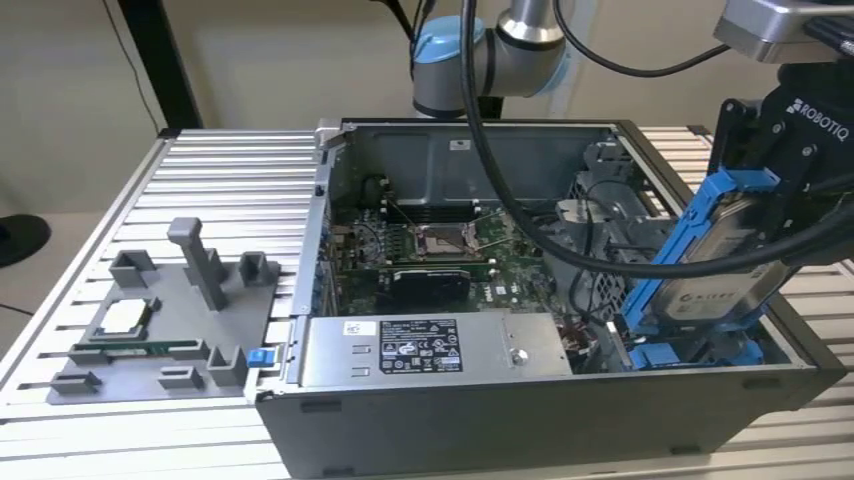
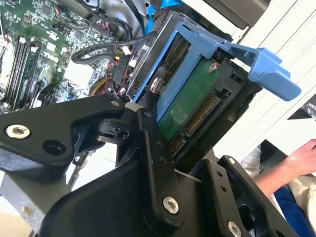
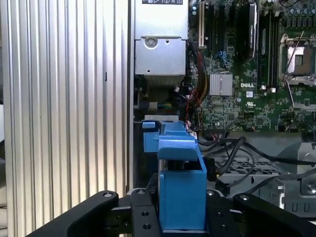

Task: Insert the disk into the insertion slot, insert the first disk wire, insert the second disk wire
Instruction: 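Insert the disk into the insertion slot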

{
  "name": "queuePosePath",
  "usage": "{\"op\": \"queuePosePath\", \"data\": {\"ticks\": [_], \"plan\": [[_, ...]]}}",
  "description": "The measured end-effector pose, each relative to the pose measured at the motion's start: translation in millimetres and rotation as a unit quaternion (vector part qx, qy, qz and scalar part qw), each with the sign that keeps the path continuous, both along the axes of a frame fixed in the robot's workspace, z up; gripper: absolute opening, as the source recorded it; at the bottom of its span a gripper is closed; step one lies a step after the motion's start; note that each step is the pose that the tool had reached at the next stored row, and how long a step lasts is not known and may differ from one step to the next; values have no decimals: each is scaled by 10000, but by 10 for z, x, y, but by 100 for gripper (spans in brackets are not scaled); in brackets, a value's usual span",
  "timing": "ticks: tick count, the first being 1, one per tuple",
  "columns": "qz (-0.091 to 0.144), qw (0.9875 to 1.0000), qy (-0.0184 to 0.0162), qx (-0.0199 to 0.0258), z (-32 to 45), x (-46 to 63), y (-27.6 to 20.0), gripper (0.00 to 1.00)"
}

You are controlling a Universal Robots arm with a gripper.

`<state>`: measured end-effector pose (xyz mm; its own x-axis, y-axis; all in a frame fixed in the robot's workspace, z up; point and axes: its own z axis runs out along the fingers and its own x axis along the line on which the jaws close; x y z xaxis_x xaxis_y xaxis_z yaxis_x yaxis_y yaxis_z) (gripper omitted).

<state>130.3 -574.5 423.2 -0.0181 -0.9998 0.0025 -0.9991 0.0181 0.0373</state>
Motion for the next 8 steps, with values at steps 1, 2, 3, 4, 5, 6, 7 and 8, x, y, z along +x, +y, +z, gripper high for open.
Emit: {"op": "queuePosePath", "data": {"ticks": [1, 2, 3, 4, 5, 6, 7, 8], "plan": [[0, 10000, 0, 0, -15, 6, 1, 0], [0, 10000, 0, 0, -28, 11, 1, 0], [0, 10000, 0, 0, -39, 17, 2, 0], [0, 10000, 0, -1, -49, 21, 3, 0], [0, 10000, 0, 0, -61, 23, 4, 0], [-1, 10000, 0, 1, -70, 23, 5, 0], [-1, 10000, 0, 3, -81, 23, 7, 0], [-2, 10000, 0, 6, -93, 23, 7, 0]]}}
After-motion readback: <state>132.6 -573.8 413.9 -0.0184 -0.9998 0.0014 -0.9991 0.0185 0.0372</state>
